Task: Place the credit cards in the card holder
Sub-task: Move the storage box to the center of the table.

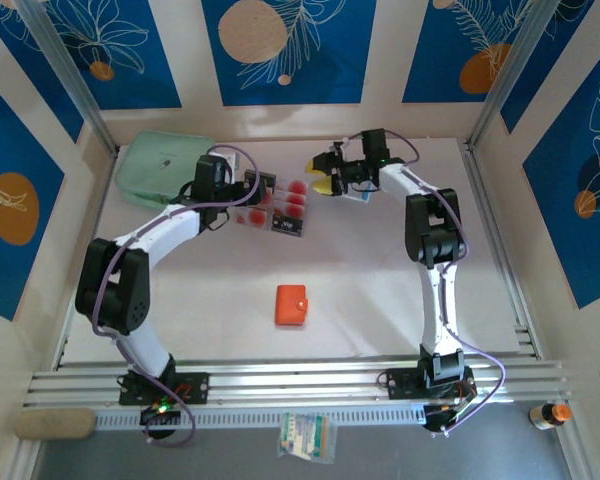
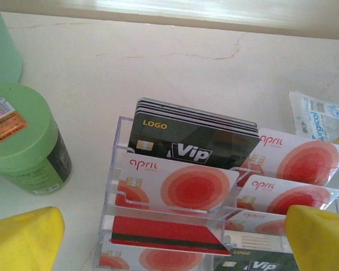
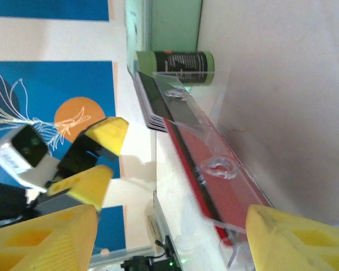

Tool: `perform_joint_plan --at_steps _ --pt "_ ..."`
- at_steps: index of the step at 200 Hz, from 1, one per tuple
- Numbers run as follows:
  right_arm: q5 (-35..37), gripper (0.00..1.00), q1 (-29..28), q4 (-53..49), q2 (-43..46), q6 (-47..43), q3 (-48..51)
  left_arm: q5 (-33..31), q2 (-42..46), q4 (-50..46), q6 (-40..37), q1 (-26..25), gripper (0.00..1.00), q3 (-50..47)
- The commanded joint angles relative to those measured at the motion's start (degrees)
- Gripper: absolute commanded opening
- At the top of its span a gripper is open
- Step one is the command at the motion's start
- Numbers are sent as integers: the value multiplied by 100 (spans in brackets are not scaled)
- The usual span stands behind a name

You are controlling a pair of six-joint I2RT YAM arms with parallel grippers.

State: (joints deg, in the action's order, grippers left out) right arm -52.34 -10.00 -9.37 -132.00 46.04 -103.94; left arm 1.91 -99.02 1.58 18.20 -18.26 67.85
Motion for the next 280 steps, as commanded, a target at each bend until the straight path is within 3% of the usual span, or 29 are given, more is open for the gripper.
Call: perform_joint_plan --at_steps 1,50,144,162,175,181,209,252,280 --pt "217 71 298 133 859 -154 344 355 -344 349 -236 131 100 -83" --pt "1070 72 479 -549 2465 -949 1597 709 -954 456 -410 226 100 181" --pt "3492 75 9 -2125 5288 -2278 3654 1059 -1670 546 -531 279 100 612" --pt "3862 80 -27 -2367 5723 -2387 3855 1159 -1728 575 -492 279 100 616" --pt "4061 93 -37 -2454 5992 -2412 3974 1222 -1722 634 -439 279 100 563" --pt "4117 100 -37 -2446 6106 -2405 4042 1262 -1710 659 -412 279 100 544" --pt "4262 99 -80 -2178 6472 -2152 4371 1438 -1598 936 -133 253 100 262" --pt "3591 100 -236 -1742 6477 -1895 4750 1514 -1301 1370 183 57 100 -276" --pt "3293 90 -451 -1503 6384 -1747 4987 1473 -1130 1487 292 -117 100 -488"
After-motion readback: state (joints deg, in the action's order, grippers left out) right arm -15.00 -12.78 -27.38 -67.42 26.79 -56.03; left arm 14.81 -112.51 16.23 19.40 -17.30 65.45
